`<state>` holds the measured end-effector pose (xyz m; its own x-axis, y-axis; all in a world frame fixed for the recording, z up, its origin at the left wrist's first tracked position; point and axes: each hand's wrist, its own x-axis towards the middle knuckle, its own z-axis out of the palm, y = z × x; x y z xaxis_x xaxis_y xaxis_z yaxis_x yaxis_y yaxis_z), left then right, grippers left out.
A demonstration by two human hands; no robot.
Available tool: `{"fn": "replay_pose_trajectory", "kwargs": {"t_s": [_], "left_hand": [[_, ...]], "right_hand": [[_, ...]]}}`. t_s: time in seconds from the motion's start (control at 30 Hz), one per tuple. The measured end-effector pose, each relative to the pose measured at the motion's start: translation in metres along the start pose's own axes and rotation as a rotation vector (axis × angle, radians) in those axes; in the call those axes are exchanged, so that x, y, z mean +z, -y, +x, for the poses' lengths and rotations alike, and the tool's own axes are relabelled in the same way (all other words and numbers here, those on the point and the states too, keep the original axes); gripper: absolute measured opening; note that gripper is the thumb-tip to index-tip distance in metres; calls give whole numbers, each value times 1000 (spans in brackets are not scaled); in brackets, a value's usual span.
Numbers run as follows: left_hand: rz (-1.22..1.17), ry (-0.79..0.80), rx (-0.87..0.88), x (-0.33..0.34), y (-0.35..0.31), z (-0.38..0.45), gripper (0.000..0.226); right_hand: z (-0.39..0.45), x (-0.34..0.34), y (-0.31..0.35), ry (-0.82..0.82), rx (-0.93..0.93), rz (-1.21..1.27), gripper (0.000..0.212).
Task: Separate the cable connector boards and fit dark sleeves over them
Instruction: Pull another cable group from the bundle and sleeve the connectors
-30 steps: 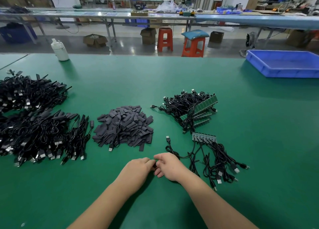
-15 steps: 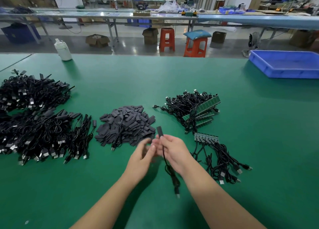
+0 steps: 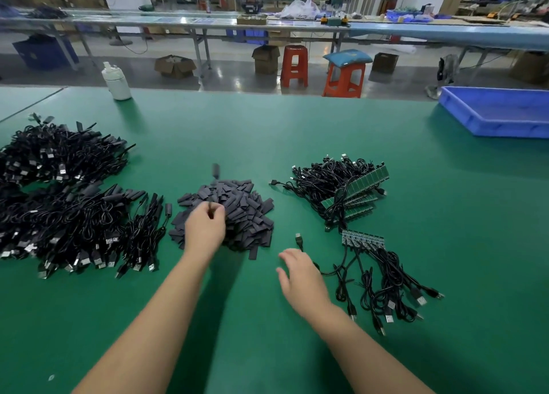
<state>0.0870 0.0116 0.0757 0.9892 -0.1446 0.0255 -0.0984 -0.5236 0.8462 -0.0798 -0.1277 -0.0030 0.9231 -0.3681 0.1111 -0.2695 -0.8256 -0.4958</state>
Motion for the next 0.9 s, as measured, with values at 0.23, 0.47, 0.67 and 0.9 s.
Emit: {"fn": "replay_pose_trajectory", "kwargs": {"t_s": [0.23, 0.47, 0.67, 0.9], "left_hand": [[385, 75, -98, 8, 26, 51, 36], [440, 75, -132, 11, 36, 55, 36], [255, 34, -92, -7, 26, 54, 36], [109, 60, 7, -58, 7, 61, 26]], "right_hand": [[-12, 15, -1, -113, -119, -146, 30], [-12, 14, -1, -114, -119, -151, 34], [-14, 14, 0, -94, -109, -138, 35], [-16, 15, 0, -86, -99, -142, 37]]}}
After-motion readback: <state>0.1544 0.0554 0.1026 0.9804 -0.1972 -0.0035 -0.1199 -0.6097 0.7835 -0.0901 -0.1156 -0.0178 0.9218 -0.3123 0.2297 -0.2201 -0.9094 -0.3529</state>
